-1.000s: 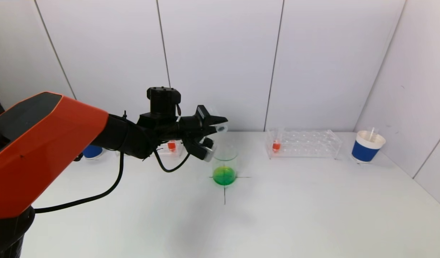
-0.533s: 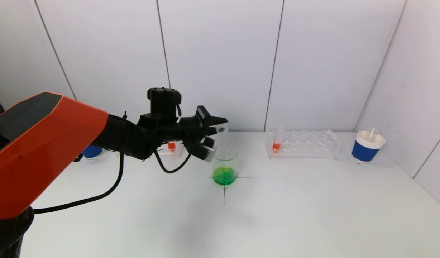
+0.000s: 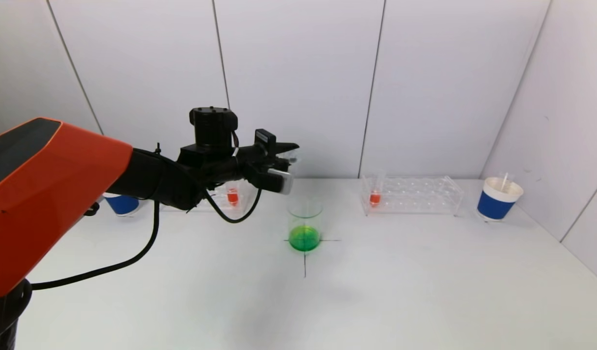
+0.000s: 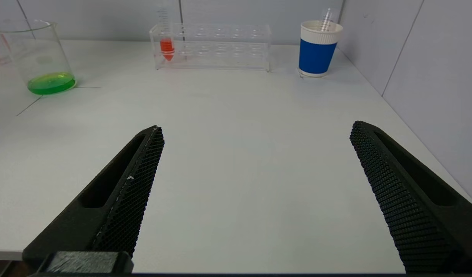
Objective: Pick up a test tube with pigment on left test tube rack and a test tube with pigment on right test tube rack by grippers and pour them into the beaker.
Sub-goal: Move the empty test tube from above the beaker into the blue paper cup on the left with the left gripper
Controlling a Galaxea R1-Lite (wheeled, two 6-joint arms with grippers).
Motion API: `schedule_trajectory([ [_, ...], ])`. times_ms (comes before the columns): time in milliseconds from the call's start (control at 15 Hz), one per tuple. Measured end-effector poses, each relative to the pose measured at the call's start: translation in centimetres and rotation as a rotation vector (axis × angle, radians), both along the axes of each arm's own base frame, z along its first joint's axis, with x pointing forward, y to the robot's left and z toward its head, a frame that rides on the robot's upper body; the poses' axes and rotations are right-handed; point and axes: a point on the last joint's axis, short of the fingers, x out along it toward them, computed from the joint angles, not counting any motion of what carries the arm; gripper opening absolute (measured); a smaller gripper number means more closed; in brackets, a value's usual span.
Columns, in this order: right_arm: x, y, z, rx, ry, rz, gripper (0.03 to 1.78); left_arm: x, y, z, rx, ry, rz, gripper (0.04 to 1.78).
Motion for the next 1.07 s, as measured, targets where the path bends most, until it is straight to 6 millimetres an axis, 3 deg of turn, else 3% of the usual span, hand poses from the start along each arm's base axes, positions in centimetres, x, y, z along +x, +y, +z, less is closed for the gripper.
schedule_trajectory([
  [600, 0.0, 0.0, 0.0, 0.000, 0.000, 0.000, 1.76, -1.0, 1.4, 3.6, -0.167, 0.083, 0.150, 0.44],
  [1067, 0.0, 0.0, 0.0, 0.000, 0.000, 0.000, 1.76, -1.8, 3.1, 6.5, -0.427, 0.206, 0.360, 0.44],
])
